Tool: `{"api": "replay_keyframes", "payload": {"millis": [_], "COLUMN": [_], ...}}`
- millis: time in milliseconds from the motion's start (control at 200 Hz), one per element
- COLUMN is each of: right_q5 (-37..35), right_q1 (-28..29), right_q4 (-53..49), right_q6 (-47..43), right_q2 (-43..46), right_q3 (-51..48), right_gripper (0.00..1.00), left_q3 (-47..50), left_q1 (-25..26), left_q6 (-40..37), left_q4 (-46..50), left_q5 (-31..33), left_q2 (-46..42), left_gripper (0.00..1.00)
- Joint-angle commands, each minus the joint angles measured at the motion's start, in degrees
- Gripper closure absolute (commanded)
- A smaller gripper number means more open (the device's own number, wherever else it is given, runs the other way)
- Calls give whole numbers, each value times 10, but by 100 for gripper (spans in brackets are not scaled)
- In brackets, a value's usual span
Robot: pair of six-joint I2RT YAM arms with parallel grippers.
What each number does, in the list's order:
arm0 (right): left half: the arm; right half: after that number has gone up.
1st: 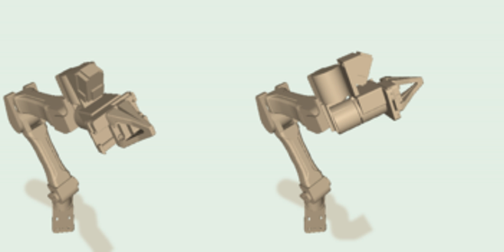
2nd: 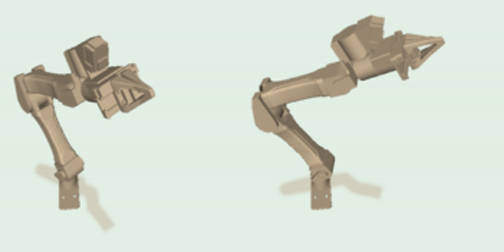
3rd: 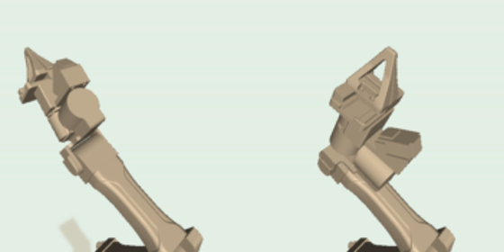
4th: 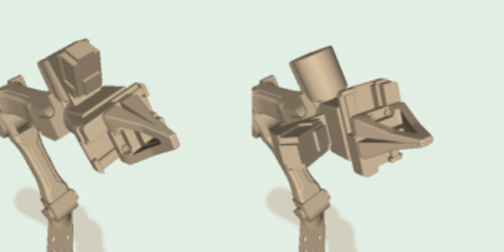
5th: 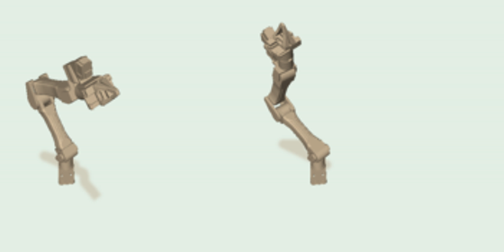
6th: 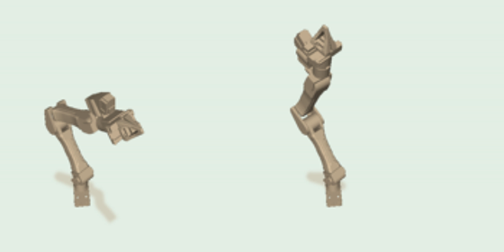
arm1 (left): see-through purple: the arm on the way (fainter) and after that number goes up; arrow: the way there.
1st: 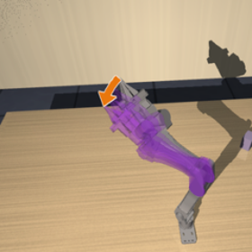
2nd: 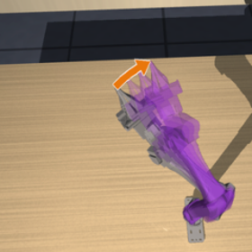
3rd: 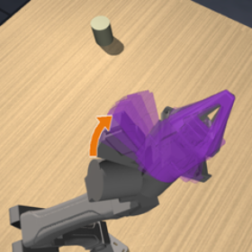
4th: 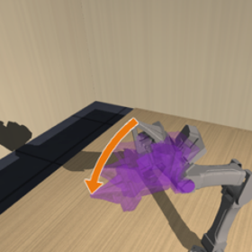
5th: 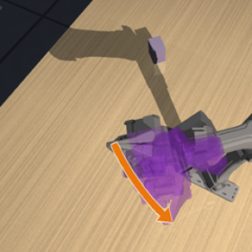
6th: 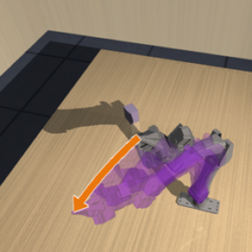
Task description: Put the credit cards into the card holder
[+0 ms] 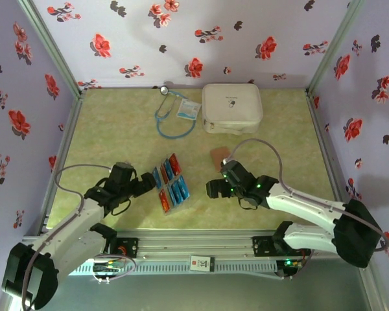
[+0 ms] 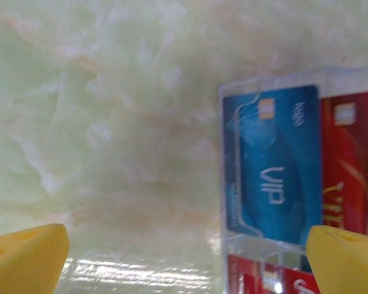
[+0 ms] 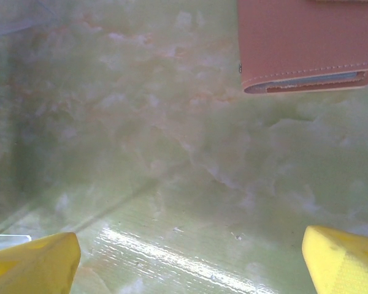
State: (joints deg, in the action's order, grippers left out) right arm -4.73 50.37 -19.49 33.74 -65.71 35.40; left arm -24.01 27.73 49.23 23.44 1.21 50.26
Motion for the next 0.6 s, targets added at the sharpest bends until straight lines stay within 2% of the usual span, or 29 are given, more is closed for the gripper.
{"api": "replay_keyframes", "payload": {"millis": [0,280,595], "right_q5": [-16,-28,-51], "right_q1": [6,7,7], "right_q4": [24,25,11], "right_q6": [16,6,-4], "right_q2": [-15,-38,-31], "right_q3": [6,19,26], "right_gripper": [6,6,5], "left_q3": [-32,-71,-58], "left_q1": [13,38,62], "left_q6": [10,-7,0], "left_q4": [67,122,86], "left_q5": [41,83,78], "left_q2": [14,69,112], "left_gripper": [0,0,0]}}
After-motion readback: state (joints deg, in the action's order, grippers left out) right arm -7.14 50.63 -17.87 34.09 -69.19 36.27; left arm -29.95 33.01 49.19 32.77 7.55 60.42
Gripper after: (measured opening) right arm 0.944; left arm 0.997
